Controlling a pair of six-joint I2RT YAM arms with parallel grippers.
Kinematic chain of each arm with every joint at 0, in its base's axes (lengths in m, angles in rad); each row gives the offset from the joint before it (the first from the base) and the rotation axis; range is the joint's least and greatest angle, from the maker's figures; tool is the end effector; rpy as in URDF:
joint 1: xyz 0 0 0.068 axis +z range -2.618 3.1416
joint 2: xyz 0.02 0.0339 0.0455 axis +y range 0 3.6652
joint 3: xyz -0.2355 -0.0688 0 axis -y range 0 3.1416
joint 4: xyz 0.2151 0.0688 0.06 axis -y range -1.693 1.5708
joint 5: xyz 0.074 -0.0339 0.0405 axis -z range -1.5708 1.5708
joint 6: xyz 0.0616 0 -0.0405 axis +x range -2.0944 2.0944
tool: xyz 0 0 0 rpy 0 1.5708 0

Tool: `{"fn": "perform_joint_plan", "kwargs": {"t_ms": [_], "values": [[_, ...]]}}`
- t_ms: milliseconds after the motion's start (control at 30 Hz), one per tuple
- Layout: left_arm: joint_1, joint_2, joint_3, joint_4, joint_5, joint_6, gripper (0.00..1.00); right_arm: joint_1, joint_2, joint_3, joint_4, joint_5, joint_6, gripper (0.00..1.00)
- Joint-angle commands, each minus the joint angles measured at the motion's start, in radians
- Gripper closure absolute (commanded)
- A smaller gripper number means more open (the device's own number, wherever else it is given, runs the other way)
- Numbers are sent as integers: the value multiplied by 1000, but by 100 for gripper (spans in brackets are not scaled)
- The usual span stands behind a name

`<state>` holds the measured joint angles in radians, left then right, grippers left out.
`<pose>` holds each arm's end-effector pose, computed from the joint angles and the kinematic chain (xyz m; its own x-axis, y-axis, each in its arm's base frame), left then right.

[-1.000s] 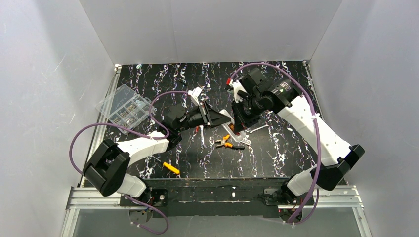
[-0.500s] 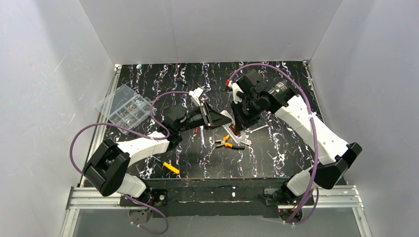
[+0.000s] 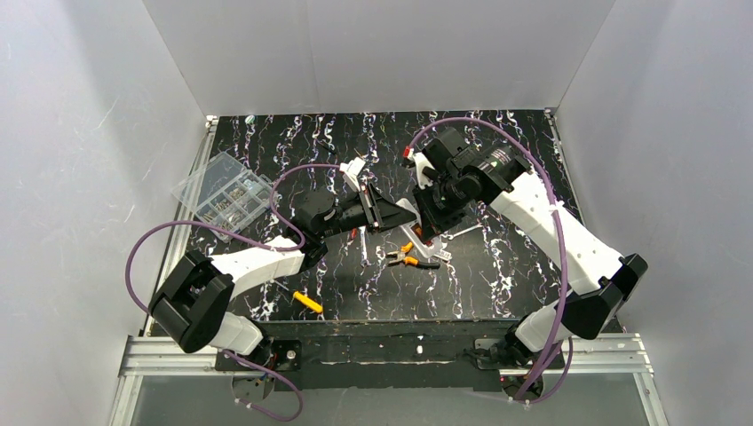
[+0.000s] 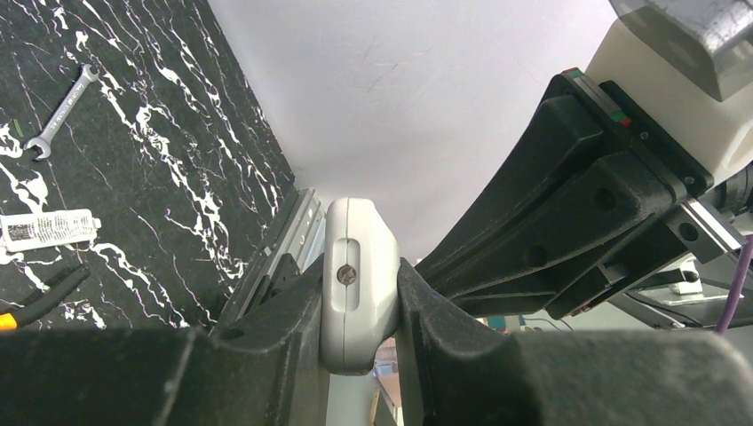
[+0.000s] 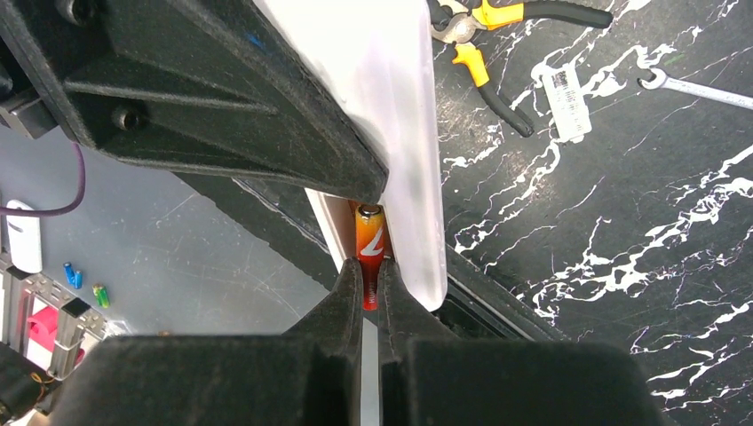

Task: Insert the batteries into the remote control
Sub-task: Load the battery into the remote control.

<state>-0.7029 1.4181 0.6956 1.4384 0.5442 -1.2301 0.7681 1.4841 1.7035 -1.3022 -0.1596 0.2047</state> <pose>0.1936 -0.2059 0.3322 -0.6349 -0.5190 -0.5724 0.7563 -0.2661 -0.5976 0.1800 0.1875 0.3344 -0.7723 -0.4670 -0.4305 -0.5950 0.7693 0.2327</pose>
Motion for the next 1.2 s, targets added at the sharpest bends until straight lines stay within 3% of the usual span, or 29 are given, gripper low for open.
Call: {"fn": "perform_joint_plan", "kwargs": {"t_ms": [0, 200, 667, 1167], "values": [[-8, -42, 22, 105, 41, -1, 100, 6, 8, -10, 34, 1, -27, 99], [-12, -41, 37, 105, 58, -9, 100, 7, 4, -20, 53, 6, -48, 98], [-21, -28, 40, 104, 55, -17, 100, 8, 7, -28, 70, -2, -57, 78], [-24, -15, 36, 104, 48, -14, 100, 8, -11, -37, 84, -8, -61, 64]]}}
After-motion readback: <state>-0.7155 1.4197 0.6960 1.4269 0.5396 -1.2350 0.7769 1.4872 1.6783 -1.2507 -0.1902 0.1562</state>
